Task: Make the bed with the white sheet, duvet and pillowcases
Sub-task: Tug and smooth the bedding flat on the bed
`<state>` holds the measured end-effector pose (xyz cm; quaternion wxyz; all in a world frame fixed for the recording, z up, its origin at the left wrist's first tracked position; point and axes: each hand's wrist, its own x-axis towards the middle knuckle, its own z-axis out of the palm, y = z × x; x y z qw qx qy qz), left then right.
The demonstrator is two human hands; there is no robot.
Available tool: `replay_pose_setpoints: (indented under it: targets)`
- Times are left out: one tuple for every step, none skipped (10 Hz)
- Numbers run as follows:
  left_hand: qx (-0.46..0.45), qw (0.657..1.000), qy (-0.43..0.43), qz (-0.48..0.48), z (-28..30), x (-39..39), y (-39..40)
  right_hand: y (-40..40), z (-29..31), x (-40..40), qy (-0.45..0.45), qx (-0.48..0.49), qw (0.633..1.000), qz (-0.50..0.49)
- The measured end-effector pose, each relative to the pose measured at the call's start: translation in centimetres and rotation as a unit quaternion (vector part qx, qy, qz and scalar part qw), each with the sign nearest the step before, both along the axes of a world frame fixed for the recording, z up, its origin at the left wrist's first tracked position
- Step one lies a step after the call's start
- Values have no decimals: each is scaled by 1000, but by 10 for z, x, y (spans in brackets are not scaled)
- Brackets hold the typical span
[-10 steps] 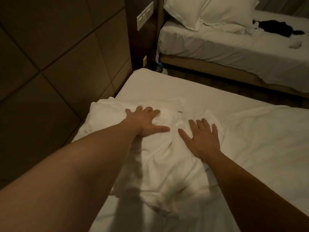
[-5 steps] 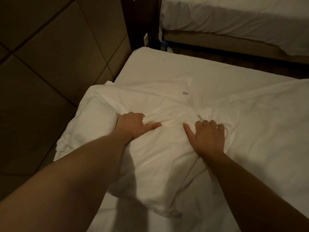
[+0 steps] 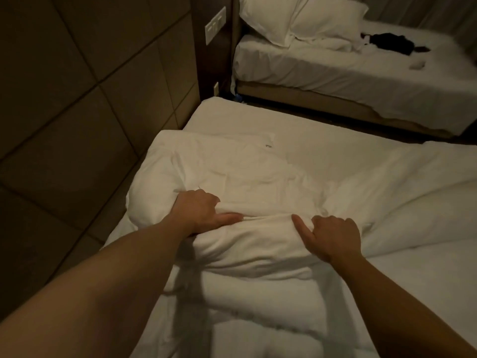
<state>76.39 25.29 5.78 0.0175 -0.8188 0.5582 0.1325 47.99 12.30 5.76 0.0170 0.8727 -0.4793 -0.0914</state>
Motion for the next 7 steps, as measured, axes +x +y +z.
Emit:
replay_pose_setpoints:
  targets:
    - [15, 998, -31, -46, 2, -20, 54, 74, -1, -32, 29, 22, 999, 24]
    - [44, 997, -43, -56, -6, -31, 82, 117, -16, -47, 54, 47, 995, 64]
    - [59, 995, -59, -50, -30, -42, 116, 162, -42, -60, 68, 74, 991, 90]
    - [63, 995, -71, -45, -44, -48, 129, 174, -53, -63, 63, 82, 989, 106]
    - [71, 996, -53, -21, -53, -48, 126, 158, -57, -59, 53, 94, 992, 58]
    - [73, 997, -29, -17, -47, -44, 117, 149, -53, -54, 33, 73, 996, 25]
    - [0, 998, -27, -53, -27, -34, 96, 133, -36, -42, -3, 37, 999, -2]
